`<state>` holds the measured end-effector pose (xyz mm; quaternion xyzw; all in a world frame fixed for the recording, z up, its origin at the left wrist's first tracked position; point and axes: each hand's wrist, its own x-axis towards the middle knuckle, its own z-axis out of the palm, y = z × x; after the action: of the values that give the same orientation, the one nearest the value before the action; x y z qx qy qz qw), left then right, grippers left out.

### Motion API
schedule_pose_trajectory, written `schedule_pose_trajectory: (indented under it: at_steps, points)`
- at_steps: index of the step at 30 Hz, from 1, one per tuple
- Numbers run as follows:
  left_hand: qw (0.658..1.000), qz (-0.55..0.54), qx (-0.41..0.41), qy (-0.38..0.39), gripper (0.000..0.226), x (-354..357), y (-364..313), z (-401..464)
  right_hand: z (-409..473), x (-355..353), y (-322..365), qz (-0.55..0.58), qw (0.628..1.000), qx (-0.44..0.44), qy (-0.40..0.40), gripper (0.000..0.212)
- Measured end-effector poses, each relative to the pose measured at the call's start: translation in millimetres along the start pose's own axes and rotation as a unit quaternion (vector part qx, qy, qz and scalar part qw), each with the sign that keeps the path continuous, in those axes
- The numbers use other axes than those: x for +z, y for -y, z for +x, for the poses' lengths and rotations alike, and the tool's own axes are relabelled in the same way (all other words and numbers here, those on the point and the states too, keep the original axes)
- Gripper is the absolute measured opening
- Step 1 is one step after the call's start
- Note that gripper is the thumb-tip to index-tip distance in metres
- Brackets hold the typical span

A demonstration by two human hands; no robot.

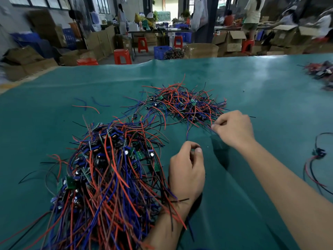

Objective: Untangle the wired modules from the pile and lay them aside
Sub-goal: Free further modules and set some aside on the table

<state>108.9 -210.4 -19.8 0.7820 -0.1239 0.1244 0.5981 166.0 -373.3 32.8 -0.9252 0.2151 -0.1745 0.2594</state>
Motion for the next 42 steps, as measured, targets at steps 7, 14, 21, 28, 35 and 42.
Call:
schedule_pose_trajectory:
  at_steps: [7,14,21,28,35,42]
  points:
    - [1.0,0.004,-0.002,0.003,0.02,-0.5,0.8,0.0,-2.3,10.9,-0.3,-0.036,0.999,-0.023,0.028,0.022]
    - [1.0,0.0,-0.005,0.002,0.017,-1.2,-0.9,-0.5,11.4,30.7,24.7,-0.104,0.994,-0.035,0.008,0.022]
    - [1.0,-0.01,-0.012,-0.001,0.017,-0.3,0.6,0.6,-1.7,-2.4,15.9,0.026,0.998,-0.026,-0.049,0.019]
    - [0.995,-0.074,-0.065,-0.026,0.027,-1.4,0.8,2.0,-53.5,-35.2,14.4,0.398,0.916,-0.02,0.052,0.016]
    - [0.997,-0.054,-0.048,0.0,0.019,-3.0,1.4,1.5,-82.4,-27.4,-4.9,0.359,0.838,-0.127,0.392,0.012]
    - [0.993,-0.09,-0.071,0.036,0.014,-3.6,1.6,2.2,-77.3,-22.6,-11.4,0.336,0.838,-0.127,0.41,0.019]
